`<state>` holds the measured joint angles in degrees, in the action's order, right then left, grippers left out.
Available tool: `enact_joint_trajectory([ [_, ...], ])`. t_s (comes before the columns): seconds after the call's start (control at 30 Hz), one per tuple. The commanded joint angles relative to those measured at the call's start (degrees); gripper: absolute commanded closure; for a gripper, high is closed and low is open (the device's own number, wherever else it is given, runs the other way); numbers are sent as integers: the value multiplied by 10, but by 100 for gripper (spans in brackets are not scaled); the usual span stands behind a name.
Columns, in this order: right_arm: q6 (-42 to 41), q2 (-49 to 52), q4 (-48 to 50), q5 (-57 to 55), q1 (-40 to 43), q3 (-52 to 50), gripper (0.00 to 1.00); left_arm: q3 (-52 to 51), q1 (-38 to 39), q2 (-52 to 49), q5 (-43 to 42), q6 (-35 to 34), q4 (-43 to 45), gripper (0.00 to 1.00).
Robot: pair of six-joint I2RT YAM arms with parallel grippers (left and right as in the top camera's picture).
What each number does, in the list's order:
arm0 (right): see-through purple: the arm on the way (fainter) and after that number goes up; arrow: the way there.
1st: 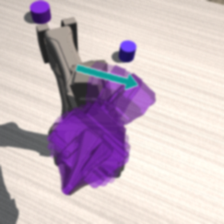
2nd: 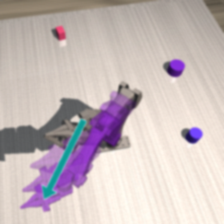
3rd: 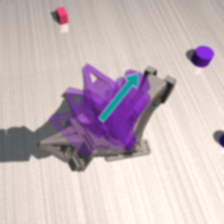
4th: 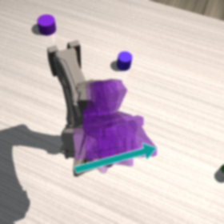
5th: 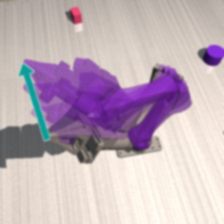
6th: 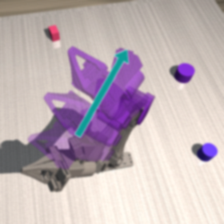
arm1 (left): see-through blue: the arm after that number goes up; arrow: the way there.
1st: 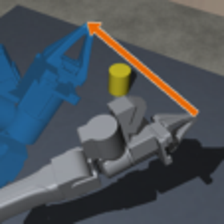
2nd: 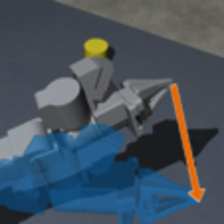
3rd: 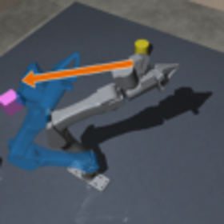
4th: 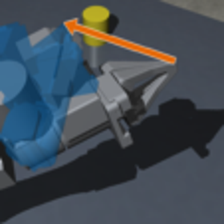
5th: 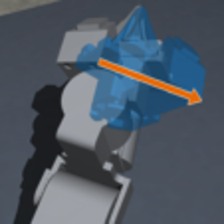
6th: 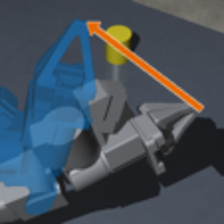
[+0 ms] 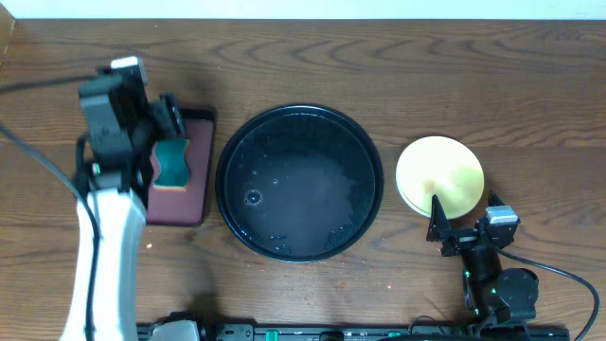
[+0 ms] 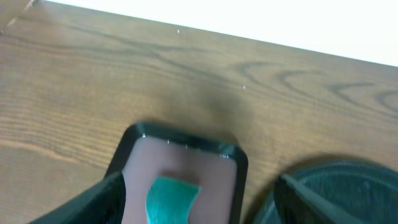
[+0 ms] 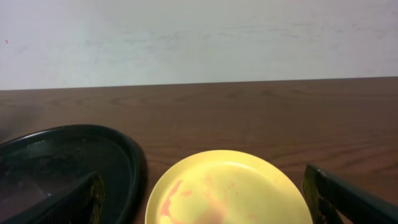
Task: Clean dirty plates on tray and stack at the side
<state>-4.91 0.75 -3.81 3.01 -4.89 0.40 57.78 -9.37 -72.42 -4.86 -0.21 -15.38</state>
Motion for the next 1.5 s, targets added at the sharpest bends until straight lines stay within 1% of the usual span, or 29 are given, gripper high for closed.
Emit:
enact_joint_trajectory([
  [0.0,7,-4,-3,3,-1,-1,1,-99,-2,87,-7,-3,55,24],
  [0.17,7,-4,-3,3,-1,-1,1,-228,-2,215,-7,-2,132,24],
  [0.43,7,-4,-3,3,-1,-1,1,-432,-2,435,-7,6,211,23],
  [0.67,7,-4,-3,3,-1,-1,1,-536,7,563,-5,9,224,24],
  [0.8,7,-4,-3,3,-1,-1,1,-574,16,610,-5,31,224,23],
  [1.03,7,-4,-3,3,-1,-1,1,-575,38,658,8,71,199,24],
  [1.27,7,-4,-3,3,-1,-1,1,-575,43,725,8,71,129,23],
  [1.47,7,-4,-3,3,-1,-1,1,-575,45,723,10,70,116,23],
])
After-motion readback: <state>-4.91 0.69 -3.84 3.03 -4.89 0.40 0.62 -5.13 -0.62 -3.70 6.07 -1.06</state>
